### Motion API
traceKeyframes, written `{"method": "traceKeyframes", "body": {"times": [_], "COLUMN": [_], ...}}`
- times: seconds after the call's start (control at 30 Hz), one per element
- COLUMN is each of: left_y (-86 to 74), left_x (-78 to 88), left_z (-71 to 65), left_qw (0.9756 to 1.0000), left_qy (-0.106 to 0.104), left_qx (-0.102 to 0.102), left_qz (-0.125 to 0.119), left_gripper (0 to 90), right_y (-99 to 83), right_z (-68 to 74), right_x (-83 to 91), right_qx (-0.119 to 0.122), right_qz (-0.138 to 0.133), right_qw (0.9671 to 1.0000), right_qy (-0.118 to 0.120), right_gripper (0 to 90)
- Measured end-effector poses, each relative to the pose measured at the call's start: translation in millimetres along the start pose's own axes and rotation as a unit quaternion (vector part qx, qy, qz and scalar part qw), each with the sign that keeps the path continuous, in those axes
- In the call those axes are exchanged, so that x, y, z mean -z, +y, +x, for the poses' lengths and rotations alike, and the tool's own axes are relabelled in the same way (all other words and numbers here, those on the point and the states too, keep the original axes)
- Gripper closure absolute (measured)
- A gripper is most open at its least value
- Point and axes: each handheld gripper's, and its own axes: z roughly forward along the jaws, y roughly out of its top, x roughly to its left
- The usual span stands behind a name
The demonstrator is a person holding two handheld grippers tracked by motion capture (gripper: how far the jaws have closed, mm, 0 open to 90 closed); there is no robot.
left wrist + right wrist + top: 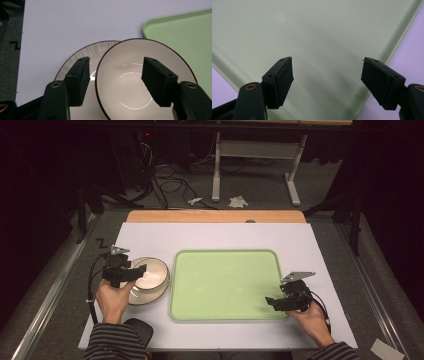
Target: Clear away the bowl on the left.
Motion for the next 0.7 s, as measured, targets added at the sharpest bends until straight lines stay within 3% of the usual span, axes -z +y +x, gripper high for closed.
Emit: {"method": "traceKeyframes", "body": {"times": [0.2,0.33,0.7], "left_y": [-2.7,-2.0,-7.3], "left_x": [-7.5,-9.4,-17.8], "left_z": [5.9,11.1,15.3], "left_qw": [0.9995,0.9988,0.997], "left_qy": [0.011,0.013,0.03], "left_qx": [0.011,0.031,0.037], "left_qz": [0.026,0.036,0.062], "left_gripper": [38.5,40.4,47.5], "right_y": [0.0,0.1,-0.1], "right_z": [-0.3,0.6,1.1], "right_x": [0.2,-0.7,-1.9], "right_qx": [-0.002,0.0,0.005], "right_qz": [-0.001,-0.001,0.003], "right_qw": [1.0,1.0,1.0], "right_qy": [0.0,0.0,0.002], "right_gripper": [27.0,27.0,27.1]}}
